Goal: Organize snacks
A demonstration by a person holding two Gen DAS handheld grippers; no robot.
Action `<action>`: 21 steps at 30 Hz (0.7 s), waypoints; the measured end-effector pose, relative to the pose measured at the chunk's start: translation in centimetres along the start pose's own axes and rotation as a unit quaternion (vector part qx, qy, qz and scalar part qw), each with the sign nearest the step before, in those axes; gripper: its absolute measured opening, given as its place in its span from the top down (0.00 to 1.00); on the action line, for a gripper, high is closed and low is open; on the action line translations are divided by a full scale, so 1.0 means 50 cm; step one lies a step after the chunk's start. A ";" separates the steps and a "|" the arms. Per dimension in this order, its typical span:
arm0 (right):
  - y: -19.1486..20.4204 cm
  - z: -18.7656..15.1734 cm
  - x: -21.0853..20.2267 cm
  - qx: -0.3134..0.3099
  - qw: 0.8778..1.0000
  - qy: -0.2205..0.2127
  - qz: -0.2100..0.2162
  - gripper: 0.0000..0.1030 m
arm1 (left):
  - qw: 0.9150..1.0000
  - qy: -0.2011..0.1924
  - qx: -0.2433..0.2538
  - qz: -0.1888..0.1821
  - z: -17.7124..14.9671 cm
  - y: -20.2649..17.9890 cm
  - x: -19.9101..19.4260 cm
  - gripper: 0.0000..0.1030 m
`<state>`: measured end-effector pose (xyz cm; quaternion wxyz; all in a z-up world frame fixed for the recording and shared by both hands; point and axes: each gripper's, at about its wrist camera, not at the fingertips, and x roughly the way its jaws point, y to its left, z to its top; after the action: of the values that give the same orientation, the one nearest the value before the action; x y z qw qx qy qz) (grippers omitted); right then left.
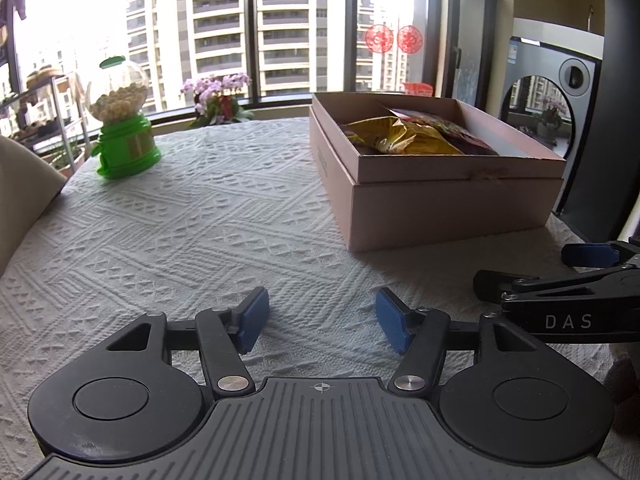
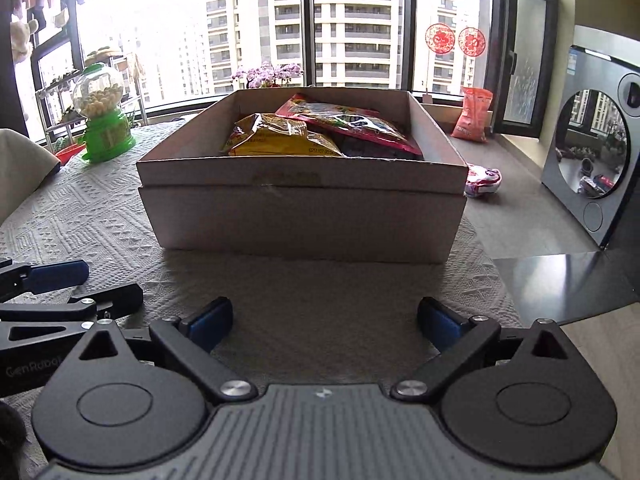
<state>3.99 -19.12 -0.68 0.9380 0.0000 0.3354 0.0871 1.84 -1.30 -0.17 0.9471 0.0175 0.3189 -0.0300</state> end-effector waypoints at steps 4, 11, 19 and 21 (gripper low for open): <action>-0.009 -0.003 -0.002 0.013 1.000 -0.001 -0.011 0.02 | 1.000 0.000 0.001 0.001 0.000 0.000 0.000 0.35; -0.007 -0.005 -0.002 -0.002 1.000 0.002 -0.002 0.01 | 1.000 0.000 0.001 0.001 0.000 -0.001 0.000 0.35; -0.007 -0.005 -0.001 -0.001 1.000 0.002 -0.002 0.01 | 1.000 0.000 0.001 0.001 0.000 -0.001 0.000 0.35; -0.007 -0.005 -0.001 -0.001 1.000 0.002 -0.002 0.01 | 1.000 0.000 0.000 0.001 0.000 -0.001 0.000 0.35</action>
<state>3.86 -19.48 -0.85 0.9375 -0.0021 0.3372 0.0854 1.84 -1.36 -0.15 0.9471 0.0181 0.3192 -0.0295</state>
